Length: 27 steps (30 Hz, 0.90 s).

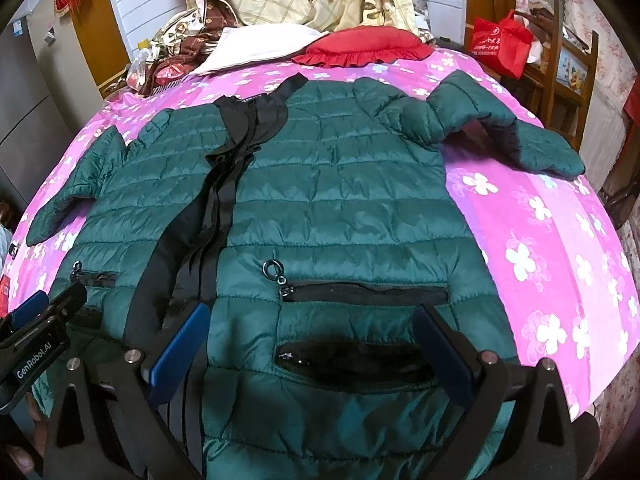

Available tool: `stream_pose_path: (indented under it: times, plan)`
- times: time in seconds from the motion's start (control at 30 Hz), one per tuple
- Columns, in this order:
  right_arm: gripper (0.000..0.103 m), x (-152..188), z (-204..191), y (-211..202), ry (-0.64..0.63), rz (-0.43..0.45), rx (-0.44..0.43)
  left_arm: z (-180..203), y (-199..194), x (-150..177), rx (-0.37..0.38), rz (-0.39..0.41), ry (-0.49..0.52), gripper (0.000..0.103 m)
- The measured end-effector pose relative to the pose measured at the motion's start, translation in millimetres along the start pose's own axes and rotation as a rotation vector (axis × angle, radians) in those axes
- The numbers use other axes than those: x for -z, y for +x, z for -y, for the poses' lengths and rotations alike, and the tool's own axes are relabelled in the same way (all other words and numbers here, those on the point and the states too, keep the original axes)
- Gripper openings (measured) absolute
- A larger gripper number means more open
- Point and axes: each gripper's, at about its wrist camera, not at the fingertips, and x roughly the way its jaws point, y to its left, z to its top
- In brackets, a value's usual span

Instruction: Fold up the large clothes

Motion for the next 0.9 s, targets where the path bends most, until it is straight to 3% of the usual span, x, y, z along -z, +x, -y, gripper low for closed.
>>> stream_pose_path:
  times: [0.47, 0.9]
  plan:
    - [0.103, -12.7, -9.9, 9.8, -0.029, -0.011, -0.001, -5.1, 6.3, -11.6, -0.016, 0.010, -0.001, 0.048]
    - [0.103, -55.0, -16.8, 25.7, -0.049, 0.010, 0.013, -29.9, 21.7, -49.9, -0.069, 0.026, -0.037, 0.048]
